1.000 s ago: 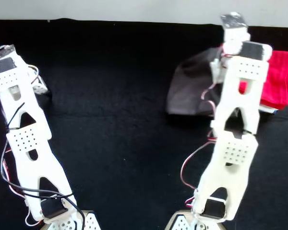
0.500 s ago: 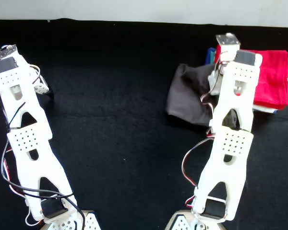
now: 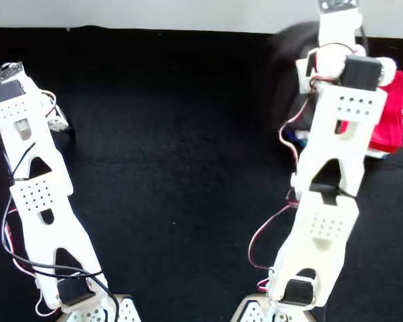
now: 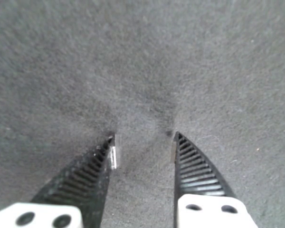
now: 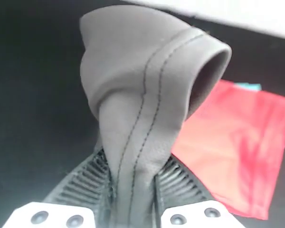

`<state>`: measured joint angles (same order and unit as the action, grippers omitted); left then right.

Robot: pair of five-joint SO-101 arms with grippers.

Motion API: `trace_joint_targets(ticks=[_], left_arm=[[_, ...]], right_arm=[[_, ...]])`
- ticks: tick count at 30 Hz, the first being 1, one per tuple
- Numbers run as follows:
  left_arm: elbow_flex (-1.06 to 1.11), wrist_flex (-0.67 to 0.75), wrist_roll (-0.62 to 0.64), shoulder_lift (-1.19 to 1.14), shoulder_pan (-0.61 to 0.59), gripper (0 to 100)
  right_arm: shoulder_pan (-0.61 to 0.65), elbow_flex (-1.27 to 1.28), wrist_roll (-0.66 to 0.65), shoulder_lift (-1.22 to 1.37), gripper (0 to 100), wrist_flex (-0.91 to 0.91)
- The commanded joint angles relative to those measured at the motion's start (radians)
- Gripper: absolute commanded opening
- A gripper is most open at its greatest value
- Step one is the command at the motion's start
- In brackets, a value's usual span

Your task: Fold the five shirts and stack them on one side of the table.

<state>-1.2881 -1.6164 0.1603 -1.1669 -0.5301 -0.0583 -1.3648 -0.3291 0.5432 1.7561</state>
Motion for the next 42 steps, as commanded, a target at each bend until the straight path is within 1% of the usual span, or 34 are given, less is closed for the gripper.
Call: trace_joint_targets(ticks=[1, 4, 7, 10, 13, 17, 22, 25, 30, 32, 36, 42], left_arm=[[-0.002, 0.009, 0.009, 0.012, 0.013, 18], [-0.002, 0.006, 0.009, 0.012, 0.013, 18], [-0.002, 0.006, 0.009, 0.012, 0.013, 18], [-0.002, 0.005, 0.009, 0.012, 0.013, 18], [-0.002, 0.005, 0.009, 0.012, 0.013, 18], [-0.002, 0.005, 0.009, 0.012, 0.013, 18], [-0.002, 0.005, 0.009, 0.012, 0.013, 18], [-0.002, 0.005, 0.009, 0.012, 0.013, 18], [-0.002, 0.005, 0.009, 0.012, 0.013, 18], [-0.002, 0.005, 0.009, 0.012, 0.013, 18], [-0.002, 0.005, 0.009, 0.012, 0.015, 18], [-0.002, 0.005, 0.009, 0.012, 0.015, 18]], right_arm=[[-0.03, -0.05, -0.031, -0.102, 0.6, 0.004], [-0.104, -0.036, -0.046, -0.099, 0.6, 0.004], [-0.176, 0.07, -0.068, -0.064, 0.6, -0.031], [-0.254, 0.199, -0.121, 0.01, 0.6, -0.139], [-0.3, 0.283, -0.164, 0.102, 0.6, -0.251], [-0.32, 0.269, -0.198, 0.193, 0.6, -0.32], [-0.317, 0.15, -0.198, 0.196, 0.6, -0.314], [-0.326, 0.081, -0.199, 0.196, 0.6, -0.34], [-0.372, 0.127, -0.199, 0.234, 1.0, -0.389], [-0.375, 0.127, -0.199, 0.245, 4.4, -0.363], [-0.374, 0.124, -0.198, 0.251, 17.5, -0.349], [-0.381, 0.077, -0.189, 0.242, 19.1, -0.386]])
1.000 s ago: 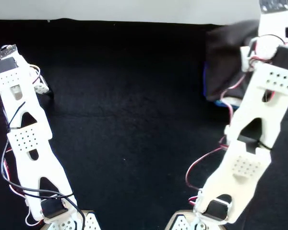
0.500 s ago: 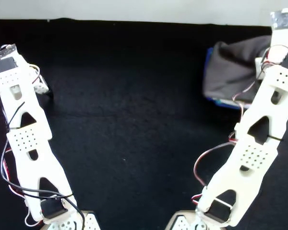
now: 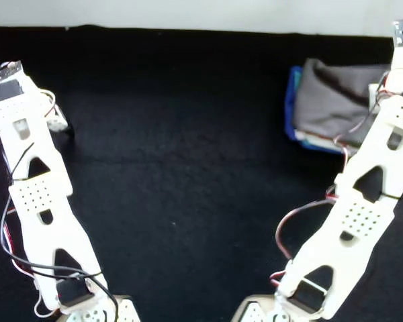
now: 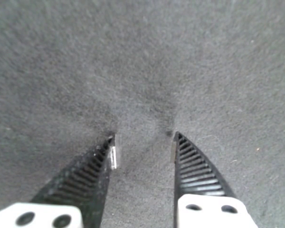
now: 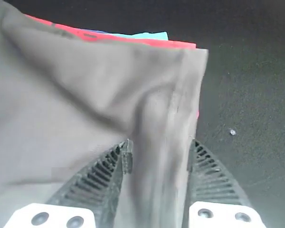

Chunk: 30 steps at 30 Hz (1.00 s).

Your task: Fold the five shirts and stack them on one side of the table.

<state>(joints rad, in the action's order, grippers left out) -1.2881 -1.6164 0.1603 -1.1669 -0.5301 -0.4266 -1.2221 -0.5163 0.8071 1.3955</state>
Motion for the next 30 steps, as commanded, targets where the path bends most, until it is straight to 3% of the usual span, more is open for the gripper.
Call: trace_joint_targets(ticks=[1, 7, 9, 11, 13, 16, 24, 30], left_arm=[[-0.002, 0.005, 0.009, 0.012, 0.015, 18], [-0.002, 0.006, 0.009, 0.012, 0.015, 18], [-0.002, 0.006, 0.009, 0.012, 0.016, 18], [-0.001, 0.005, 0.009, 0.012, 0.022, 18], [-0.001, 0.005, 0.009, 0.012, 0.024, 18], [-0.001, 0.005, 0.009, 0.012, 0.024, 18], [-0.001, 0.008, 0.009, 0.012, 0.019, 18], [-0.001, 0.009, 0.009, 0.012, 0.022, 18]], right_arm=[[-0.012, -0.081, 0.017, -0.022, 19.3, -0.027], [0.021, -0.11, 0.227, -0.028, 19.9, -0.074], [0.061, -0.11, 0.258, -0.022, 10.4, -0.077], [0.101, -0.096, 0.241, -0.016, 0.0, -0.117], [0.128, -0.056, 0.235, 0.007, 3.6, -0.171], [0.139, -0.021, 0.235, 0.068, 0.5, -0.266], [0.001, -0.025, 0.235, 0.22, 0.7, -0.476], [-0.01, -0.028, 0.239, 0.231, 0.8, -0.529]])
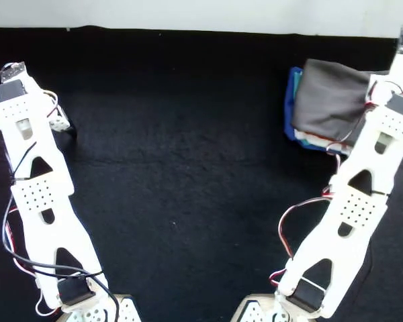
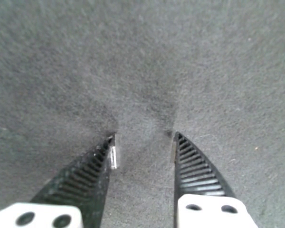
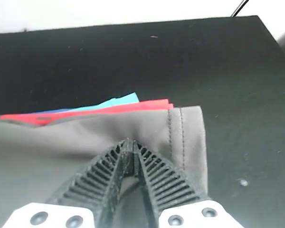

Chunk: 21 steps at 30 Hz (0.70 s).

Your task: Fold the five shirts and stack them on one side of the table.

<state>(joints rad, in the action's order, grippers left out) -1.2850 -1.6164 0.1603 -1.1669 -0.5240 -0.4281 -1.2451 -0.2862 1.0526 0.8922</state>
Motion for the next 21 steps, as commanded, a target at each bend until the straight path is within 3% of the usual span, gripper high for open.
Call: trace_joint_targets(ticks=[1, 9, 21], left_arm=[[-0.004, 0.009, 0.009, 0.012, 0.016, 18], [-0.004, 0.009, 0.009, 0.012, 0.016, 18], [-0.004, 0.005, 0.006, 0.012, 0.019, 18]], right_arm=[[-0.007, -0.013, 0.009, -0.016, 0.8, -0.022], [-0.033, -0.162, 0.009, -0.015, 1.3, -0.018], [-0.059, -0.053, 0.005, 0.062, 1.3, -0.088]])
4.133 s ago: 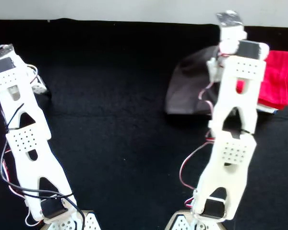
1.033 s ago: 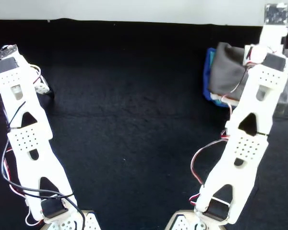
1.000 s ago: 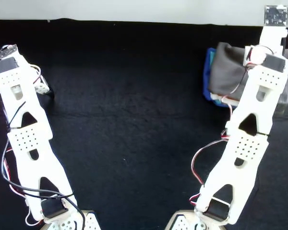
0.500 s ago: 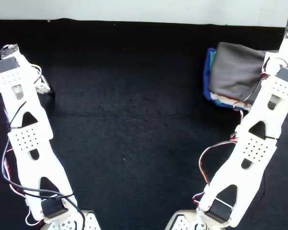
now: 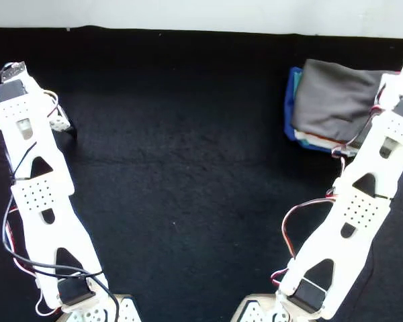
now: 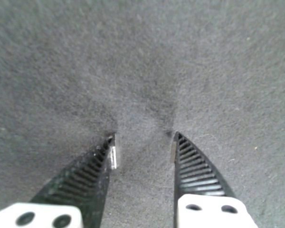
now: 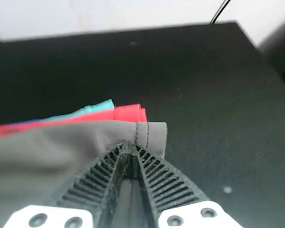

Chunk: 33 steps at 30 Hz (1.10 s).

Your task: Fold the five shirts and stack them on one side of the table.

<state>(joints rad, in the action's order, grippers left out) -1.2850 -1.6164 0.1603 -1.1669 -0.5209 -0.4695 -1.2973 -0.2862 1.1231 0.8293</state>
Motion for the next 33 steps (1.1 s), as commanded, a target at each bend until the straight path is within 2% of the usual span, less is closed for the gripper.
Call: trace_joint_targets(ticks=[1, 4, 7, 10, 15, 18, 25, 29, 33], left_arm=[[-0.004, 0.003, 0.006, 0.012, 0.019, 18], [-0.015, -0.025, 0.005, 0.022, 0.045, 18], [-0.11, -0.143, 0.005, 0.058, 0.061, 18], [-0.16, -0.16, 0.005, 0.122, 0.067, 18], [-0.054, -0.164, -0.084, 0.341, 0.073, 18], [0.162, -0.164, -0.117, 0.561, 0.051, 18], [0.866, -0.157, -0.226, 1.201, 0.058, 18], [1.225, -0.035, -0.261, 1.509, 0.068, 18], [1.527, 0.081, -0.276, 1.781, 0.07, 18]], right_arm=[[-0.019, -0.001, 0.005, -0.005, 1.3, -0.025], [-0.016, -0.039, 0.009, -0.031, 1.3, -0.021], [-0.005, -0.111, 0.009, -0.094, 1.3, -0.005], [0.013, -0.166, 0.009, -0.193, 1.3, 0.073], [0.053, -0.186, 0.011, -0.366, 1.3, 0.234], [0.081, -0.186, 0.011, -0.458, 1.3, 0.375], [0.194, -0.193, 0.011, -0.624, 1.3, 0.746], [0.255, -0.191, 0.009, -0.708, 1.3, 0.938], [0.277, -0.182, 0.009, -0.814, 0.9, 0.938]])
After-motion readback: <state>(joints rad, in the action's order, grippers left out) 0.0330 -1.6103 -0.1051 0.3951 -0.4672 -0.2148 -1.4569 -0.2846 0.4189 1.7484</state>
